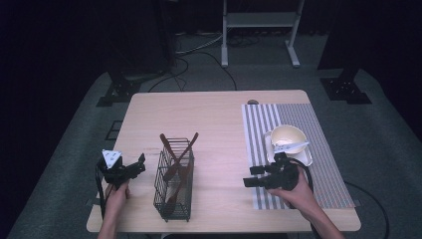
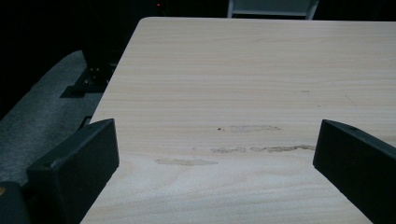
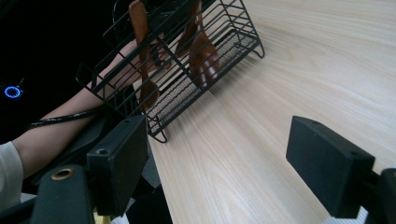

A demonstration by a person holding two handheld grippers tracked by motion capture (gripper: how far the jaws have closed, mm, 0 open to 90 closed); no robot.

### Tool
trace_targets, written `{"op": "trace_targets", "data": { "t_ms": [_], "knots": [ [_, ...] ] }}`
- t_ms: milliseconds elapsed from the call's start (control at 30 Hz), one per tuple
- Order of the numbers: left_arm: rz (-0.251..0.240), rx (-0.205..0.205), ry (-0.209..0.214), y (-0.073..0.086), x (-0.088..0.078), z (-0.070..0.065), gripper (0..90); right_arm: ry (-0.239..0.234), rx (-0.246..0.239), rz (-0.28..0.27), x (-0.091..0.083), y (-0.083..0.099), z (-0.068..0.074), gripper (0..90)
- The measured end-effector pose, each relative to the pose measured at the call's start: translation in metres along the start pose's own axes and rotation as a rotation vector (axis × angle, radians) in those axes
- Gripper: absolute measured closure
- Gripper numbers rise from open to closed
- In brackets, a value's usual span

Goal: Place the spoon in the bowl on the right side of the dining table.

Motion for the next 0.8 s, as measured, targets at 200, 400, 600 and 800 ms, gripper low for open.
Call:
{"op": "trace_targets", "data": {
  "t_ms": [200, 400, 600, 800],
  "knots": [
    [0.004, 0.006, 0.002, 0.000, 0.000, -0.001, 0.0, -0.009, -0.017, 0.014, 0.010, -0.008, 0.008, 18.9],
    [0.005, 0.009, 0.002, 0.001, 0.000, -0.001, 0.0, -0.028, -0.027, 0.036, 0.022, -0.014, 0.017, 18.9],
    [0.007, 0.020, 0.004, 0.001, 0.001, -0.002, 0.0, -0.050, -0.040, 0.049, 0.032, -0.023, 0.026, 19.0],
    [0.008, 0.021, 0.007, 0.001, 0.001, -0.002, 0.0, -0.060, -0.048, 0.079, 0.042, -0.028, 0.034, 19.0]
  ]
}}
Point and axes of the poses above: each handheld gripper's, and its own axes: x roughly forward along the jaws, y roughly out of its underside, z roughly to its left, the point moved 10 cm from there along x, roughly forward along the jaws, and after that the axes turned 12 degrees about -z, right-handed, at the moved point
